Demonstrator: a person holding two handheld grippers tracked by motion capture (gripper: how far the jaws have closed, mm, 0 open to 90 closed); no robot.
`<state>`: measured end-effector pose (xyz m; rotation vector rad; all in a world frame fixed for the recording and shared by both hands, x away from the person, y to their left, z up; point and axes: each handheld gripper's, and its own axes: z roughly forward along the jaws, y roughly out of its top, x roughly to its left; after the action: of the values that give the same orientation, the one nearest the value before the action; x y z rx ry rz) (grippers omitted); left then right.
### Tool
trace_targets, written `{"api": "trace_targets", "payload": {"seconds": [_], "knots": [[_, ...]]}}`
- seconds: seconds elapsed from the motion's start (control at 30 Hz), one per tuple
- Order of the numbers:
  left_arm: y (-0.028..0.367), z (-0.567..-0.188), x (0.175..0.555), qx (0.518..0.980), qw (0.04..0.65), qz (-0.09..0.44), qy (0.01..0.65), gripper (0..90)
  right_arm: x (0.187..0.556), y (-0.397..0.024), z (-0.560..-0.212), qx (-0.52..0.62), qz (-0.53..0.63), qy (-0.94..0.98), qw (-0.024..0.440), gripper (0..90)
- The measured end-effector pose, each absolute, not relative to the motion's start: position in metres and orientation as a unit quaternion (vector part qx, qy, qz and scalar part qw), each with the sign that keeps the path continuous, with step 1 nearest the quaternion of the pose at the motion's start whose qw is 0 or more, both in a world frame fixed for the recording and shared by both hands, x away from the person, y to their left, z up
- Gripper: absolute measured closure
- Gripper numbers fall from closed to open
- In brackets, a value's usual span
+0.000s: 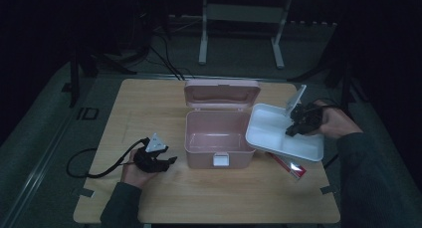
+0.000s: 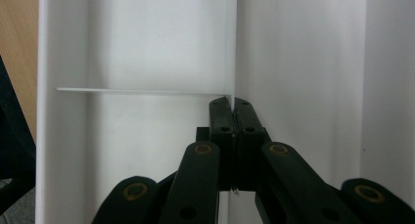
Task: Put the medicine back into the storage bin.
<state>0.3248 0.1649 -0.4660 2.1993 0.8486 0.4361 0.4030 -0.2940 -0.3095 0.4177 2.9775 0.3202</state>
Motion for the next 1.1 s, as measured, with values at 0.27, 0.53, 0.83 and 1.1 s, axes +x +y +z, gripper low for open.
{"api": "trace_targets", "payload": {"seconds": [0.27, 0.53, 0.83, 1.1], "knots": [[0.166, -0.466, 0.325, 0.855, 0.363, 0.170, 0.329, 45.5, 0.404, -0.317, -0.311, 0.166, 0.107, 0.978, 0.064, 89.5], [0.165, -0.466, 0.325, 0.855, 0.363, 0.169, 0.330, 45.5, 0.414, -0.340, -0.324, 0.215, 0.124, 0.965, 0.080, 89.5], [0.163, -0.467, 0.325, 0.857, 0.361, 0.168, 0.328, 45.5, 0.431, -0.347, -0.344, 0.255, 0.125, 0.954, 0.094, 89.4], [0.164, -0.466, 0.325, 0.856, 0.362, 0.168, 0.328, 45.5, 0.450, -0.343, -0.378, 0.279, 0.114, 0.949, 0.093, 89.4]]}}
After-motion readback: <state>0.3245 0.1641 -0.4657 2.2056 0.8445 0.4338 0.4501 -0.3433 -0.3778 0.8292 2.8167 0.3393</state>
